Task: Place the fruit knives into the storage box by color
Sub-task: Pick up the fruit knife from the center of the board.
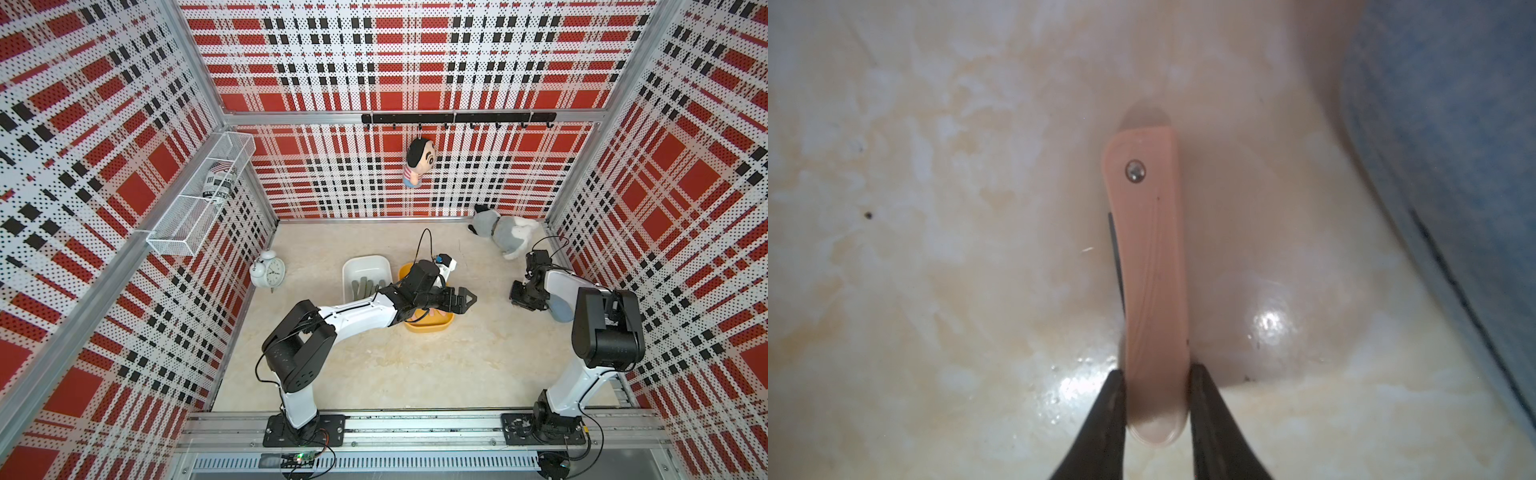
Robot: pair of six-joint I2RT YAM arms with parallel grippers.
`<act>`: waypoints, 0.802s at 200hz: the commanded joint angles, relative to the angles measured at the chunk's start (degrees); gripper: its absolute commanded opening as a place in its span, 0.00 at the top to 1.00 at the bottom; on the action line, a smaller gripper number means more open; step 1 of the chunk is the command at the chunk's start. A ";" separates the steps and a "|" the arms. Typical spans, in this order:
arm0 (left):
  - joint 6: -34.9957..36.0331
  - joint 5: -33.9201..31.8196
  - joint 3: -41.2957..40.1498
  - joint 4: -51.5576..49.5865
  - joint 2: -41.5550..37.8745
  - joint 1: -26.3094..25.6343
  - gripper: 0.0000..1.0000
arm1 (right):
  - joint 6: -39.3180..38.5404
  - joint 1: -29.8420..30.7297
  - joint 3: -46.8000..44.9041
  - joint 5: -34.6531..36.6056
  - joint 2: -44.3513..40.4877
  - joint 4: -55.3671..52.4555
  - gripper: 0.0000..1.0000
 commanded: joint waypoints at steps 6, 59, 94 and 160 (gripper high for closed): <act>0.52 -0.86 -1.15 0.69 -2.41 0.61 0.02 | -0.54 -0.20 -0.79 -0.68 0.39 0.06 0.74; 0.37 -1.21 -1.86 0.84 -2.92 0.93 0.02 | -0.44 -0.19 -0.87 -1.12 0.02 0.10 0.76; 0.41 -1.37 -2.22 0.85 -3.37 1.22 0.02 | -0.44 0.18 -0.70 -1.57 -0.65 -0.05 0.76; 0.34 -1.67 -2.44 0.80 -3.55 1.53 0.02 | -0.51 1.49 0.41 -1.73 -1.73 -1.12 0.77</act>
